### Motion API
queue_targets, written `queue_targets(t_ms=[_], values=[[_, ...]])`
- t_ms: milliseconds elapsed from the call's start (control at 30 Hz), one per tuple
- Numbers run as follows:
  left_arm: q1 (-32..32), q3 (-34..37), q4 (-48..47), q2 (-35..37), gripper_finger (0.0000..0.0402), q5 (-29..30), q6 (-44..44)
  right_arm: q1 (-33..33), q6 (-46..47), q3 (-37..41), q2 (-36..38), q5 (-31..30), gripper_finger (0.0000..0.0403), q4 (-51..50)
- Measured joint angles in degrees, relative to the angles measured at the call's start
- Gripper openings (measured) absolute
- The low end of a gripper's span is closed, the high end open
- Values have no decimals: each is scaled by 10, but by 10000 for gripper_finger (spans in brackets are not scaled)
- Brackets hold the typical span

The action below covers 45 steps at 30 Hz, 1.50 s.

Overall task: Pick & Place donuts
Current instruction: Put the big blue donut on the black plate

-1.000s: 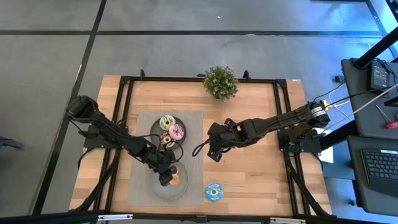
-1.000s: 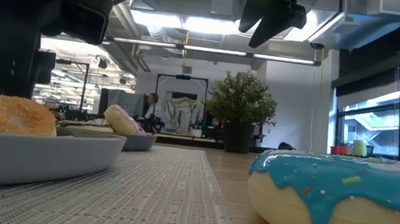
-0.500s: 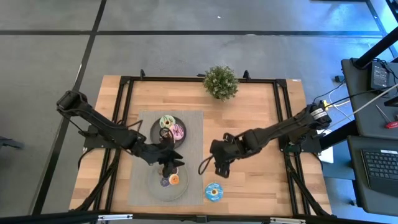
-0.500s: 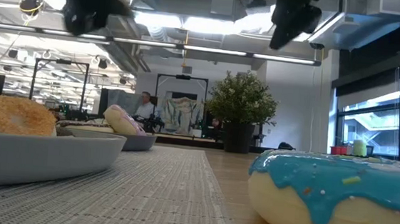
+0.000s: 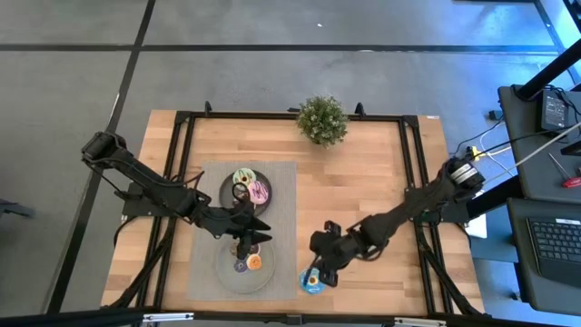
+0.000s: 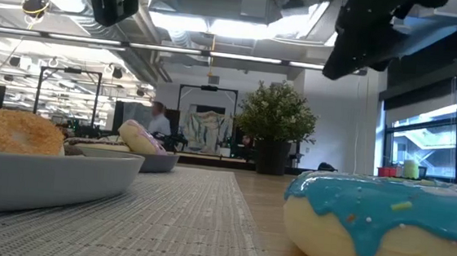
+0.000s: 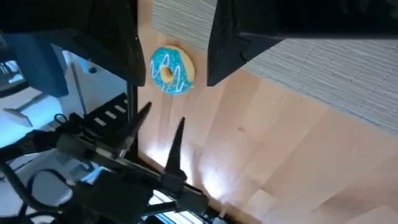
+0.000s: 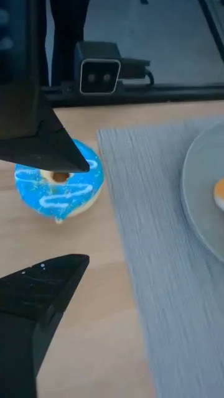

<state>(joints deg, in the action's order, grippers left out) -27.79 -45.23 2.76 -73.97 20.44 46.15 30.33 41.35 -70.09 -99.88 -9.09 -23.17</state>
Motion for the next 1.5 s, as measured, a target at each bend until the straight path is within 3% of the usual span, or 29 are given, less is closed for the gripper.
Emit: queue_targets(t_ms=[233,600,1167,1300,1500], values=[[0,0,-5,0,167,-8,0,8,16,-48,-61,5,227,-32],[0,0,-14,0,168,-4,0,18,35,-70,-139,88,227,-46],[0,0,-13,0,168,25,0,14,48,-71,-170,77,224,-40],[0,0,-13,0,165,25,0,14,64,-71,-171,78,193,-42],[0,0,-13,0,167,25,1,12,60,-71,-171,77,109,-44]])
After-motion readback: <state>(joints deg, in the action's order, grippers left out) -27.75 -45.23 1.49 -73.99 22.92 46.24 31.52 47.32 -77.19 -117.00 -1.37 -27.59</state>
